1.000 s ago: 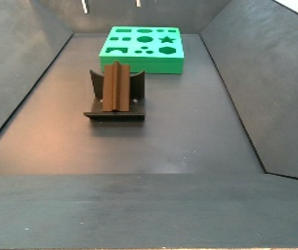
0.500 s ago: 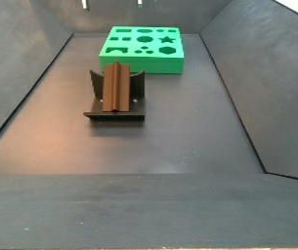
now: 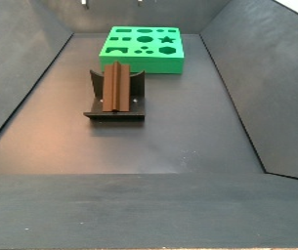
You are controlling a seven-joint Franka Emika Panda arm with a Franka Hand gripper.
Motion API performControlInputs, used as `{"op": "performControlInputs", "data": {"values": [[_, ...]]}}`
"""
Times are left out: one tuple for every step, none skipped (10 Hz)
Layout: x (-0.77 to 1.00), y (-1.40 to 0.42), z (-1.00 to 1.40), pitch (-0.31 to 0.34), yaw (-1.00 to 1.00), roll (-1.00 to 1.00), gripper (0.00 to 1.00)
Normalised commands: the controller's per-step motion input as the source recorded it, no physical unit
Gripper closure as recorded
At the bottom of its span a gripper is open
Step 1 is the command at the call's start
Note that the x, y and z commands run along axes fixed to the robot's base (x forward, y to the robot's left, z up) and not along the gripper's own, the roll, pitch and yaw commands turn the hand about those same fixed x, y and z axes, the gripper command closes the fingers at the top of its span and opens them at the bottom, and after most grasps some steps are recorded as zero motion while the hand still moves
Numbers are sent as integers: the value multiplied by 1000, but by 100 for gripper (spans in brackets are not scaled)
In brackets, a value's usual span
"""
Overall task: Pick up the star object. Move up. Place the star object on the fixture. Regrasp the star object. Move to above the board. Insert the star object.
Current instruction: Regrasp the star object.
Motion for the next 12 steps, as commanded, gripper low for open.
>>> {"op": "performControlInputs", "data": {"values": [[93, -40, -14, 148, 121, 582, 0], [93, -37, -15, 135, 143, 392, 0], [82, -22, -6, 102, 165, 232, 0], [31, 78, -1000, 100, 175, 227, 0], [32, 76, -1000, 62, 180, 200, 0], [44, 67, -1000, 25, 178, 180, 0], [58, 58, -1000, -15, 161, 135, 0], [68, 57, -1000, -41, 143, 110, 0], [76, 52, -1000, -71, 121, 97, 0], [83, 48, -1000, -96, 95, 88, 0], [88, 43, -1000, -110, 69, 75, 0], [96, 40, -1000, -117, 36, 66, 0]]}}
